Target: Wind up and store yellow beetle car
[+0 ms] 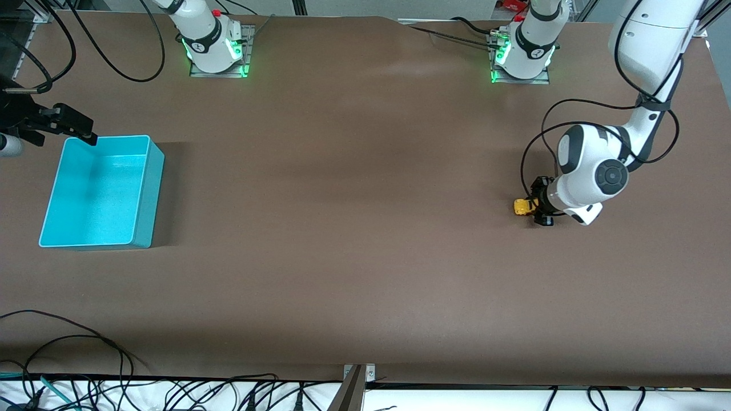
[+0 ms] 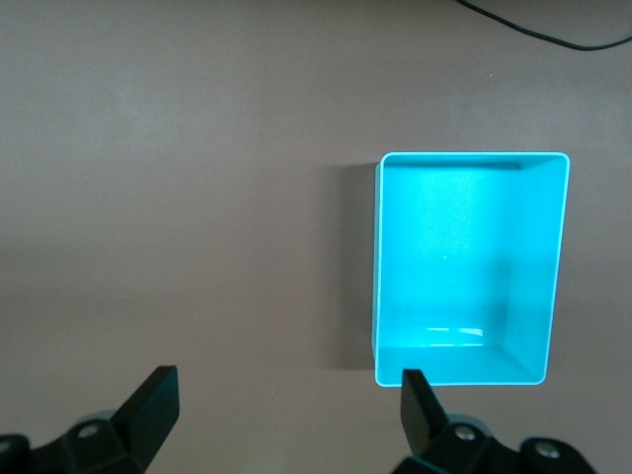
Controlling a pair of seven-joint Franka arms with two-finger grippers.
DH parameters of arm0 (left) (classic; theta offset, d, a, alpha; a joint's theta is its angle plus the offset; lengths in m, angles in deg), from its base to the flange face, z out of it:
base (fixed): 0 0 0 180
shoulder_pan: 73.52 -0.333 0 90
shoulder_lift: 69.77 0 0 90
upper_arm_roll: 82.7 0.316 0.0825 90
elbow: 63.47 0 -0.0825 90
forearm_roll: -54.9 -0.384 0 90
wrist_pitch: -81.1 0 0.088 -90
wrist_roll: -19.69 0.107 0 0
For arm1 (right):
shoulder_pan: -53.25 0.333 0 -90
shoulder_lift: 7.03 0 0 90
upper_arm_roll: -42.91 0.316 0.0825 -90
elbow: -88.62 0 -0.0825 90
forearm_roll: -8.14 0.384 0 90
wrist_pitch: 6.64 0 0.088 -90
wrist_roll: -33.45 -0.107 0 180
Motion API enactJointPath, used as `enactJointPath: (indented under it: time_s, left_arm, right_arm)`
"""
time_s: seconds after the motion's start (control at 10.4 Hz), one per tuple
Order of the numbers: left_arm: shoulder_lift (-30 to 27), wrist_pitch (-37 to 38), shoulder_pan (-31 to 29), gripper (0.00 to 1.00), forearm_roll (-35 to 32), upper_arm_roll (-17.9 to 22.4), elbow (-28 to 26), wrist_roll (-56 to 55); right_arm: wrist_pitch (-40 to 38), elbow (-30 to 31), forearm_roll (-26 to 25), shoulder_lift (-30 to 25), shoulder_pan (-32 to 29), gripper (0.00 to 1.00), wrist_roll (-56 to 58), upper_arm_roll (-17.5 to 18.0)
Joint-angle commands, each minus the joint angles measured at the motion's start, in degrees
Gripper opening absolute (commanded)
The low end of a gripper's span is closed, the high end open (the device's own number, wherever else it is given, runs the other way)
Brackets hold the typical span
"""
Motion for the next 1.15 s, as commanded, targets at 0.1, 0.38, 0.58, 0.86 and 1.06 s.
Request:
enactJointPath:
  time_s: [0.1,0.38,0.58,0.86,1.06]
  left_arm:
    - [4.0,-1.7,-2.9,0.00,-2.2,0.3,1.1,4.1]
    - [4.0,-0.6,-4.9,0.00,-2.2,0.4,0.8,7.2]
    - [3.9,-0.1,-6.1,0.00,-2.2,0.4,0.9,7.9]
    - [3.9,0.0,-7.4,0.00,-2.2,0.4,0.9,9.1]
    - [3.8,0.0,-7.5,0.00,-2.2,0.4,0.9,9.3]
  right_arm:
    - [-0.8,-0.1,-0.4,-0.7,0.2,1.00,-0.7,0.1]
    - [-0.8,-0.1,-0.4,-0.7,0.2,1.00,-0.7,0.1]
    - [-0.8,-0.1,-0.3,-0.7,0.2,1.00,-0.7,0.1]
    - [-0.8,-0.1,-0.4,-0.7,0.2,1.00,-0.7,0.1]
    - [-0.8,-0.1,-0.3,-0.7,0.2,1.00,-0.7,0.1]
